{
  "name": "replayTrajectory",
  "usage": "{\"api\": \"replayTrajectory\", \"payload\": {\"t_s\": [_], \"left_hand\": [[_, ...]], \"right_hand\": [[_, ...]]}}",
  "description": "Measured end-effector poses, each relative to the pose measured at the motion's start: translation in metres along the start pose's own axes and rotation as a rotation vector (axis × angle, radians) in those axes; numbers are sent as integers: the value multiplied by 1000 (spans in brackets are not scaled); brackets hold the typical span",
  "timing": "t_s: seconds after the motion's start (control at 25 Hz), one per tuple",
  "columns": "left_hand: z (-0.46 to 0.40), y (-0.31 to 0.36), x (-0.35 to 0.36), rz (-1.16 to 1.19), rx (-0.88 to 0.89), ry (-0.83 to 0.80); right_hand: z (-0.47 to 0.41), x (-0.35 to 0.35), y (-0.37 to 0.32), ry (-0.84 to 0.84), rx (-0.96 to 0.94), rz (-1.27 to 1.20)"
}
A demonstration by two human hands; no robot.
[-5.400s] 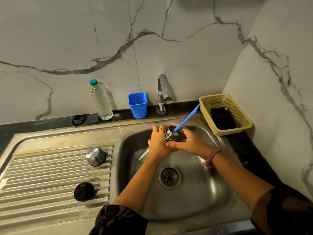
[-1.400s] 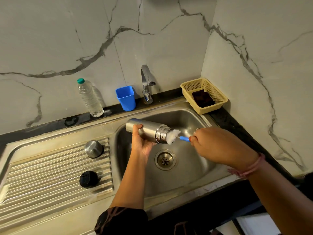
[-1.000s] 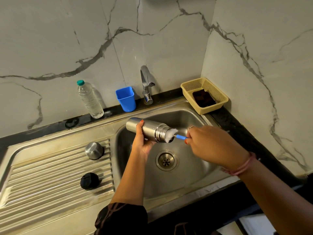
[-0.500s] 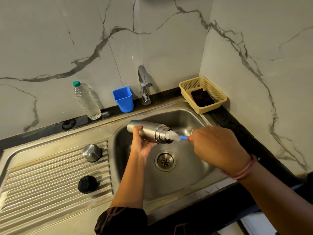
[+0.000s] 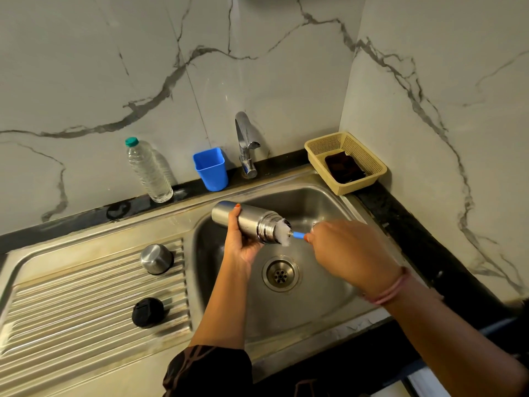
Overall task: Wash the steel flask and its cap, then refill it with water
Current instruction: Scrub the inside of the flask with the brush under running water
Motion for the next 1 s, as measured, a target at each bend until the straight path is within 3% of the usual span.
{"api": "replayTrajectory", "payload": {"t_s": [0.12, 0.28, 0.44, 0.56, 0.84, 1.0], "left_hand": [[5, 0, 2, -20, 25, 17], [2, 7, -2, 32, 24, 33], [1, 1, -3, 11, 28, 29], [-1, 1, -3, -12, 40, 26], [4, 7, 4, 29, 52, -20], [5, 6, 6, 42, 73, 1]], "right_hand": [[-1, 4, -20, 139, -22, 50], [4, 8, 7, -13, 58, -15], [10, -2, -10, 216, -27, 42], [2, 10, -14, 157, -97, 39], [-4, 6, 12, 5, -24, -133], [-17, 19, -5, -14, -39, -82]]}}
Point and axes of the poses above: each hand's wrist, its own z-axis away from the middle knuckle, its own x-axis out of the palm, y = z × x, the point moved 6 cm from there along -z, towards the middle knuckle, and after that the axes turned 1 degree about z, right-handed, at the moved point
